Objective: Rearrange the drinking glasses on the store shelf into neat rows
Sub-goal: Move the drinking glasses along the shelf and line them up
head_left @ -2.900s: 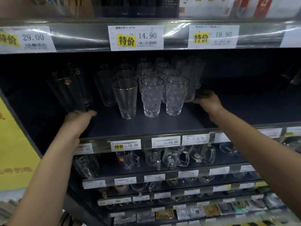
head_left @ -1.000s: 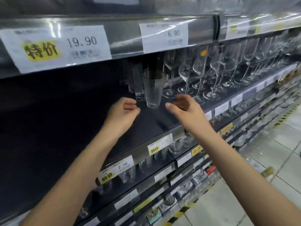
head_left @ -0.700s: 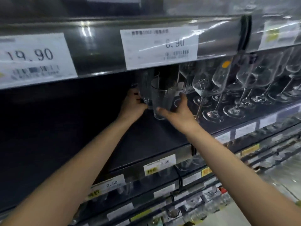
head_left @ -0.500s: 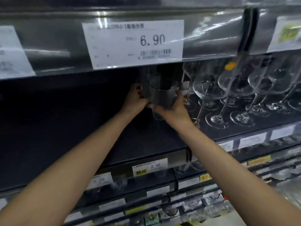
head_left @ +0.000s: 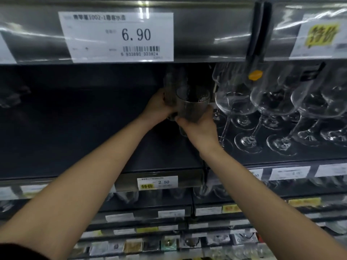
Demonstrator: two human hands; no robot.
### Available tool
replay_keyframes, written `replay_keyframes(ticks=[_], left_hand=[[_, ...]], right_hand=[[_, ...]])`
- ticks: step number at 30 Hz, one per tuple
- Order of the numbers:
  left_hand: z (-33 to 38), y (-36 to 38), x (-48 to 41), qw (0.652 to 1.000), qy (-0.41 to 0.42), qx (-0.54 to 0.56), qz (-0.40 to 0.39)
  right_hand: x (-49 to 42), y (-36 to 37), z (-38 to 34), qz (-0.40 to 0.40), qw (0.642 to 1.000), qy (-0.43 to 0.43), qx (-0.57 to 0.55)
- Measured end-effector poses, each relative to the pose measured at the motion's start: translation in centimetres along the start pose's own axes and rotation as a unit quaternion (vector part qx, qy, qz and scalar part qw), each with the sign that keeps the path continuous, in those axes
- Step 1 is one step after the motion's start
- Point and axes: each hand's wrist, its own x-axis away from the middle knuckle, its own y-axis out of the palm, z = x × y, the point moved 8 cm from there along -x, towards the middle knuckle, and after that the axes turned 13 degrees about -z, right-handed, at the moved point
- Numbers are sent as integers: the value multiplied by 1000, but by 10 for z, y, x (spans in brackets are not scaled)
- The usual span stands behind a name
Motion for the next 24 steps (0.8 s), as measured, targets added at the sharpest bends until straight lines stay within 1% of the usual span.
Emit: replay_keyframes(ticks=[4,6,10,13,17,21,24], left_hand=[[-10,-8,19,998,-29,0,49],[-20,-17,34,995,-58,10,86],[-31,-38,70,986,-78,37,142],[-33,-54,100,981,-71,44,177],[-38,-82,144,974,-71,15,216],[-31,-113,198,962,-70,-2,263],[-19,-139,242,948,-67,-20,310]], right_hand=[[2,1,1,-4,1000,-8,-1],[2,4,3,-6,1000,-12,-10],[4,16,0,-36,999,-22,-2],[6,31,-5,-67,997,-28,6],[11,56,-16,-98,995,-34,-4],[21,92,-31,-137,988,-52,-41],[33,123,-49,-160,981,-80,-72]])
